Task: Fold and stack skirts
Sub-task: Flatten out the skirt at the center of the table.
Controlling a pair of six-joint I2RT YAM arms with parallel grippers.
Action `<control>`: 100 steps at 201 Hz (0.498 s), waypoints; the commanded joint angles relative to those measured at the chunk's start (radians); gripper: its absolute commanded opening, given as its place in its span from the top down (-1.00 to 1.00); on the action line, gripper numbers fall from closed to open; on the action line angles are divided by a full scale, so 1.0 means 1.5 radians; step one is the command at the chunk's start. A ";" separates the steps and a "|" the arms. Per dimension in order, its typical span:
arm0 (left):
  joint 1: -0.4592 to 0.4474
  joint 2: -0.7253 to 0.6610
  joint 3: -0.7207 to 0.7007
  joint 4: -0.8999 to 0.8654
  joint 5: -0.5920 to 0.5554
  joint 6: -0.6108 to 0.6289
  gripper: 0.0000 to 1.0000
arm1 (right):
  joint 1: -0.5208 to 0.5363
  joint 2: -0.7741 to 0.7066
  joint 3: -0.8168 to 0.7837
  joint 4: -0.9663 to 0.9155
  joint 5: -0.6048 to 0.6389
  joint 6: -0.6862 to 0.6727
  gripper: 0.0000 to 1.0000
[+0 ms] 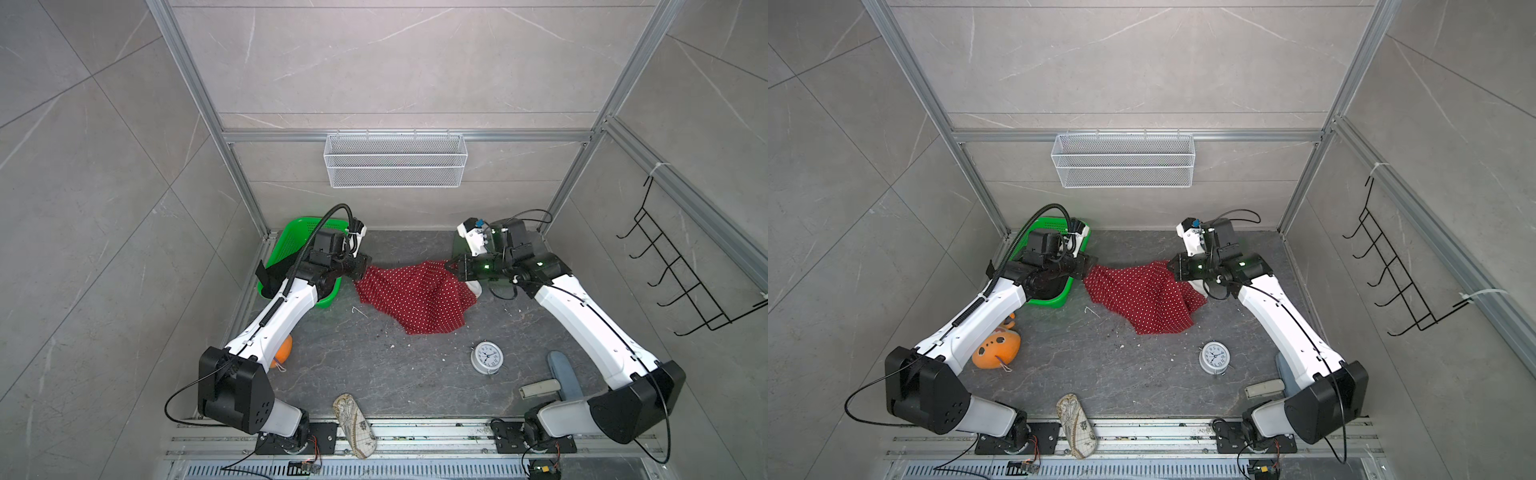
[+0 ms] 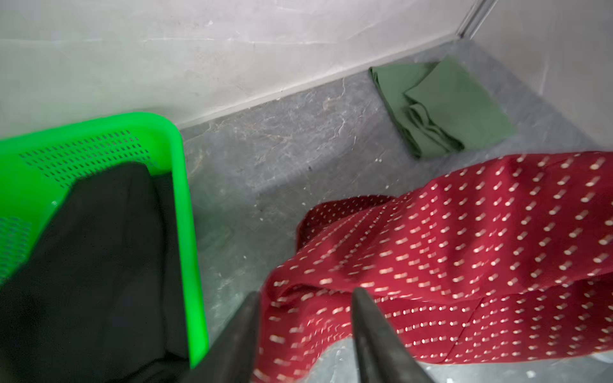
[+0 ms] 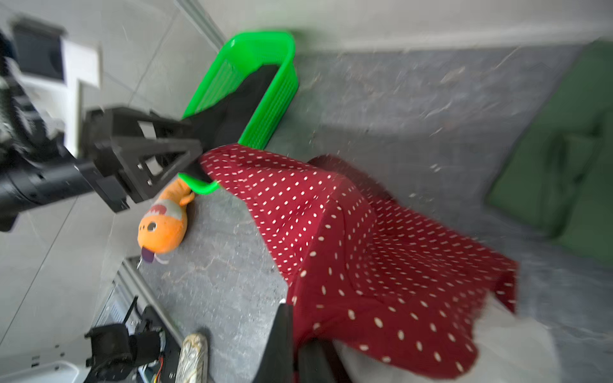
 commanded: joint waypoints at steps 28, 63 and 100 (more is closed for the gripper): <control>-0.001 -0.054 -0.013 0.043 0.027 -0.034 -0.35 | 0.070 0.065 -0.040 0.085 -0.026 0.048 1.00; -0.004 -0.088 -0.062 0.037 0.045 -0.100 -0.35 | 0.121 0.109 -0.063 0.116 -0.025 0.065 1.00; -0.036 -0.101 -0.117 0.024 0.038 -0.162 -0.33 | 0.160 0.139 -0.091 0.132 -0.040 0.067 0.94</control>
